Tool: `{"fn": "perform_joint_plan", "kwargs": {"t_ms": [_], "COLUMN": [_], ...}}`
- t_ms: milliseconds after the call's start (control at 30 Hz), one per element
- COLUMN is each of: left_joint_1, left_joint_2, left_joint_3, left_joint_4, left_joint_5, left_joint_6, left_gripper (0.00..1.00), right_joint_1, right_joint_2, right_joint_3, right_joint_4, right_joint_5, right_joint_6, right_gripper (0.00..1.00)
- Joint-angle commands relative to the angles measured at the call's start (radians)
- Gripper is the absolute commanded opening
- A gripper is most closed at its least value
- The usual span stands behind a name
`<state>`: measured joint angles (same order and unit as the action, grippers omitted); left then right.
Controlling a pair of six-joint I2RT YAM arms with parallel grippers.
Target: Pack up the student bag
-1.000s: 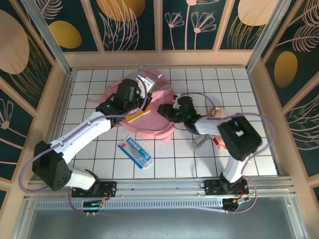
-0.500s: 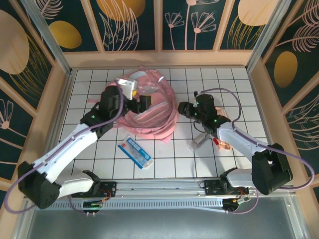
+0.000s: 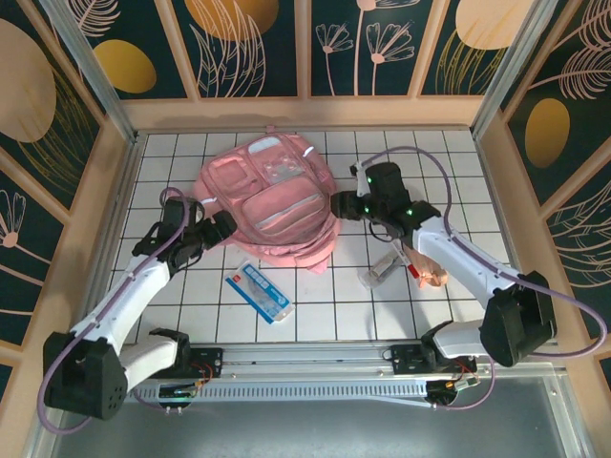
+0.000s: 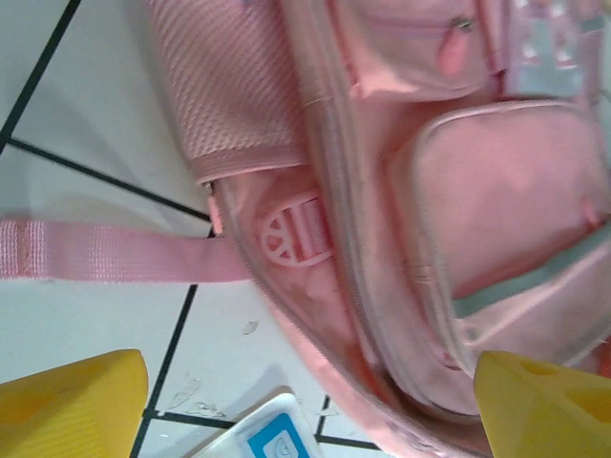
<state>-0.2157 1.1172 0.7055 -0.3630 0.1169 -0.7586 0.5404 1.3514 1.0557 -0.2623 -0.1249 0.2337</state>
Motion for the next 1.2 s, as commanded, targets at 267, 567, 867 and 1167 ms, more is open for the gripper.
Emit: {"fn": "perform_joint_plan", "kwargs": {"t_ms": [267,567,867,1167], "left_joint_1": [0.103,0.125,0.107,0.037], "left_joint_2": [0.267,0.518,0.488,0.334], "left_joint_3": [0.037,0.219,0.108,-0.025], "left_joint_4": [0.173,0.217,0.375,0.378], "left_joint_5": [0.035,0.031,0.233,0.247], "left_joint_6": [0.023,0.146,0.055,-0.016], "left_gripper": [0.73,0.75,0.07,0.06], "right_joint_1": [0.037,0.169,0.237,0.188], "right_joint_2": [0.013,0.037,0.08,0.329], "right_joint_3": [0.081,0.037,-0.093,-0.044], "right_joint_4": [-0.074,-0.059,-0.024,0.135], "right_joint_5": [0.017,0.024,-0.052,-0.048], "right_joint_6": [0.069,0.085,0.318,0.299], "right_gripper": [0.56,0.56,0.56,0.53]}}
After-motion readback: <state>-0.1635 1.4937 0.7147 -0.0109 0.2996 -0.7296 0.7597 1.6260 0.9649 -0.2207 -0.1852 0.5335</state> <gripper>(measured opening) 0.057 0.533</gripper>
